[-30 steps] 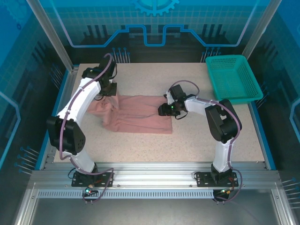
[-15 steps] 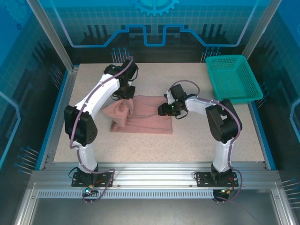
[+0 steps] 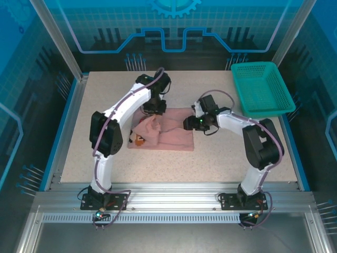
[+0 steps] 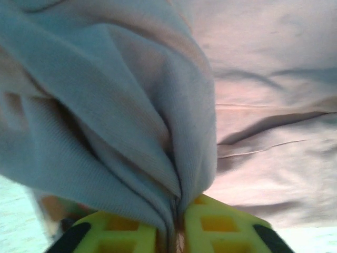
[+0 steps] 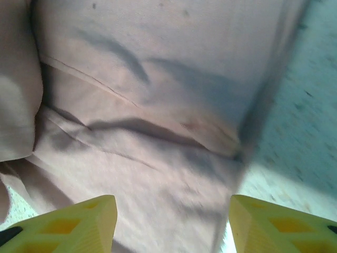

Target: Fold the inside-out t-shirt

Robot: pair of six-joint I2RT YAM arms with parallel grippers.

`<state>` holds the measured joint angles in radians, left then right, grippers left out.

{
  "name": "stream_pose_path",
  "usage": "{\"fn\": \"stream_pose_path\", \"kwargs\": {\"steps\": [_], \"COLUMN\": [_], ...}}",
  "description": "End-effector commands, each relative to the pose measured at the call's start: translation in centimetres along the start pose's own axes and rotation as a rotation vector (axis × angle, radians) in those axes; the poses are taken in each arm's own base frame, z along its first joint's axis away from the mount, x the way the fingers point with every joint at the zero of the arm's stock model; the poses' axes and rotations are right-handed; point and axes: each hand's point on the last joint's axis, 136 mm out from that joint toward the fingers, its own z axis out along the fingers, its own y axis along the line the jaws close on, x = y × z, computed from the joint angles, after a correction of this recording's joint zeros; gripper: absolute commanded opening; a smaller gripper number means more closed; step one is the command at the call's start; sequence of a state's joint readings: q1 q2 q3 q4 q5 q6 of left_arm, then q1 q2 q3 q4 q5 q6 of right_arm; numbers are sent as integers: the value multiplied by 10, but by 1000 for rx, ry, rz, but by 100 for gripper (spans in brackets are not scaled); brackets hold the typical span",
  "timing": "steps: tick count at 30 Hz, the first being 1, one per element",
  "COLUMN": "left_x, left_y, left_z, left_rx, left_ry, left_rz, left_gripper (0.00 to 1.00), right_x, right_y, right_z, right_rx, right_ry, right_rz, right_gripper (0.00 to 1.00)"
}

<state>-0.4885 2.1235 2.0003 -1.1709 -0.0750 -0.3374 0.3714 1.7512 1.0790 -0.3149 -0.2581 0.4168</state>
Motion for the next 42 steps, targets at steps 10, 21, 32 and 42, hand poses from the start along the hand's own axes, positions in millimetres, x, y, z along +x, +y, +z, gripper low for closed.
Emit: {"fn": "stream_pose_path", "kwargs": {"steps": [10, 21, 32, 42], "left_x": [-23, 47, 71, 78], "left_y": [-161, 1, -6, -80], "left_z": [-7, -16, 32, 16], "left_rx": [511, 348, 506, 721], "left_ry": [-122, -235, -77, -64], "left_rz": [23, -126, -159, -37], "left_gripper": [66, 82, 83, 74], "right_x": [43, -15, -59, -96], "right_y": [-57, 34, 41, 10], "right_z": [-94, -59, 31, 37], "right_rx": [153, -60, 0, 85], "right_ry": [-132, -193, -97, -106], "right_rz": [72, -95, -32, -4], "right_gripper": [60, 74, 74, 47]}}
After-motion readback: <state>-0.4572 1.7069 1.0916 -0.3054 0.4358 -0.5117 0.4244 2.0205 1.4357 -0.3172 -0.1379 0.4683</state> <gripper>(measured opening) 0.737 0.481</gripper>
